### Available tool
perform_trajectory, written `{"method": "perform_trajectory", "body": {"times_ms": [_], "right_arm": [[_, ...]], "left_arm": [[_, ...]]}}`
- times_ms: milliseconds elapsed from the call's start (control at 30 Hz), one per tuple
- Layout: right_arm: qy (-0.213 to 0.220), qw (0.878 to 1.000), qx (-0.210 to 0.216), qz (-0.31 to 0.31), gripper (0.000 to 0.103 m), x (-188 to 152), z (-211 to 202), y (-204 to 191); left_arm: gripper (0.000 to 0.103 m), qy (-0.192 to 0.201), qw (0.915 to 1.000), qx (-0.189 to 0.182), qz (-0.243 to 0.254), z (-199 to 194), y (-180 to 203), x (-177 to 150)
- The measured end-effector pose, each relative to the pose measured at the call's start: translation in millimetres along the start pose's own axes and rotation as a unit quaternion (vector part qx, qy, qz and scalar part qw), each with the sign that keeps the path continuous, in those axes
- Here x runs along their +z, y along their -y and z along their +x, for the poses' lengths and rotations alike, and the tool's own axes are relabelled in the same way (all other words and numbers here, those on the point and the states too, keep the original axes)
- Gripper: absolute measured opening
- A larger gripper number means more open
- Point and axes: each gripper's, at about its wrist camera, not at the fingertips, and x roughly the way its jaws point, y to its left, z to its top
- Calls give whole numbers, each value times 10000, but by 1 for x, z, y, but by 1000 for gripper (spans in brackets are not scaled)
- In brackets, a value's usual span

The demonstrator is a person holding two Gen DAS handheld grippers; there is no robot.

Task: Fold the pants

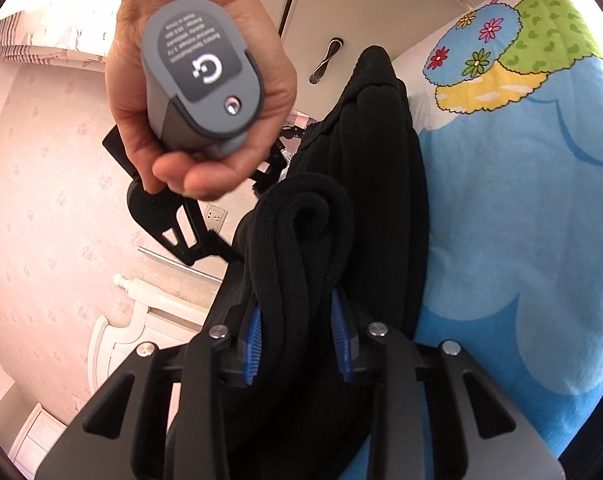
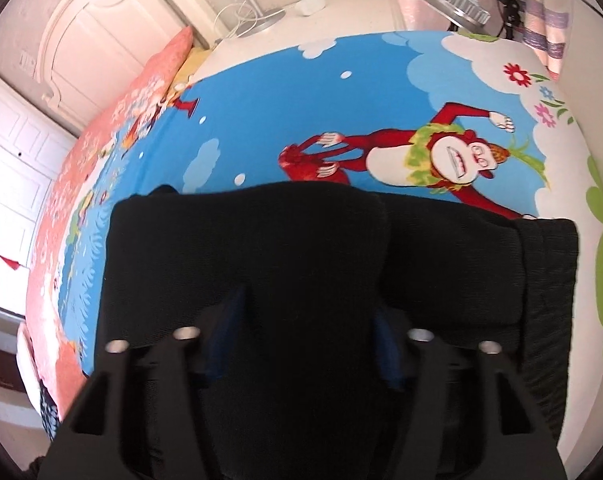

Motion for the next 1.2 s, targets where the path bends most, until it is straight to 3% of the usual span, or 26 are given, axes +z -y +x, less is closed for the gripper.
{"method": "perform_trajectory", "body": {"times_ms": [100,300,400,567,667,767,833,900,1000,1133,1200], "right_arm": [[59,9998,90,-175,28,4,-14,-7],[467,9978,29,-474,26,19,-73,-5],[458,9967,-419,-525,26,17,-73,9],[269,9922,-1028,-649,26,-3,-35,33],[548,9836,-1449,-926,33,-12,-29,27],[791,9645,-2192,-1244,64,-19,-22,17],[783,9594,-2289,-1447,66,-22,-19,11],[760,9539,-2468,-1527,80,-23,-17,10],[787,9517,-2529,-1553,81,-23,-17,10],[718,9616,-2311,-1298,79,-19,-17,18],[669,9676,-2128,-1185,73,-19,-18,21]], "left_arm": [[26,163,9995,243,-132,-12,-21,3],[26,546,9971,519,-95,-17,-29,29],[26,650,9969,433,-99,-16,-20,44],[26,527,9984,-106,198,-11,24,44],[26,548,9984,-42,144,-17,25,36],[26,535,9985,-75,58,-20,24,32],[26,529,9986,-76,61,-19,25,34],[26,524,9986,-78,41,-20,25,33],[26,517,9986,-84,24,-22,26,31],[27,525,9986,-102,3,-18,25,38],[27,526,9986,-107,-12,-21,23,37]]}}
